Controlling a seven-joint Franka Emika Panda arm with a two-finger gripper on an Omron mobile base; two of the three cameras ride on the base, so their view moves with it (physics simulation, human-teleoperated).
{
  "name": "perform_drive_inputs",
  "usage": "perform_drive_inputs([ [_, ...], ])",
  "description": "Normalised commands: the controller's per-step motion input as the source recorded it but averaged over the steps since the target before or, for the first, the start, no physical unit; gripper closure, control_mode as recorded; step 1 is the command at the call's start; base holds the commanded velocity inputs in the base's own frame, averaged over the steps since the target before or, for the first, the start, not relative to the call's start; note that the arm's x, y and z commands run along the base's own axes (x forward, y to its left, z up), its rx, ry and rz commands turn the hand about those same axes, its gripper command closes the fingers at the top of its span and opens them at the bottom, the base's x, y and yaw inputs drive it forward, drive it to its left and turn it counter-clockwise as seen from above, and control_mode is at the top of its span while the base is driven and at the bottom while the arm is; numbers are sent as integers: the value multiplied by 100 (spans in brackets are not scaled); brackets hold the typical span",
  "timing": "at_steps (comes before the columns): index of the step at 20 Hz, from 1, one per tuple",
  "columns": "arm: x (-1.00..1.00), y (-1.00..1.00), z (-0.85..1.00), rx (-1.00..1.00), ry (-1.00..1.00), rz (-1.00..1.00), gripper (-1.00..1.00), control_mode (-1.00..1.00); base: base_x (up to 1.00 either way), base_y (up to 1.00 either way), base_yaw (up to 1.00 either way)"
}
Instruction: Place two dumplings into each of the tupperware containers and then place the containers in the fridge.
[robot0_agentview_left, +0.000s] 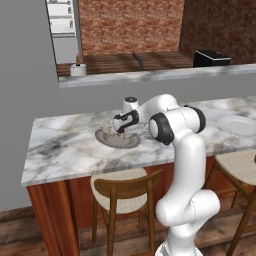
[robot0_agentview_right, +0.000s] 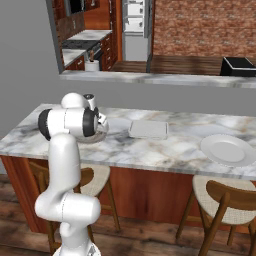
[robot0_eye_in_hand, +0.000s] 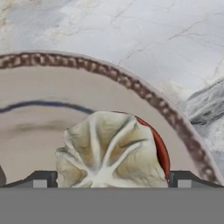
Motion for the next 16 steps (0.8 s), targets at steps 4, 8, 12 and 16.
perform_drive_inputs([
  [4,1,0,-9,0,1,0,100,-100,0,0,0],
  [8,-13,-2,15,-1,0,-3,100,-100,0,0,0],
  [12,-28,-13,37,-3,0,-7,100,-100,0,0,0],
  [16,-2,-45,25,-3,0,-8,100,-100,0,0,0],
])
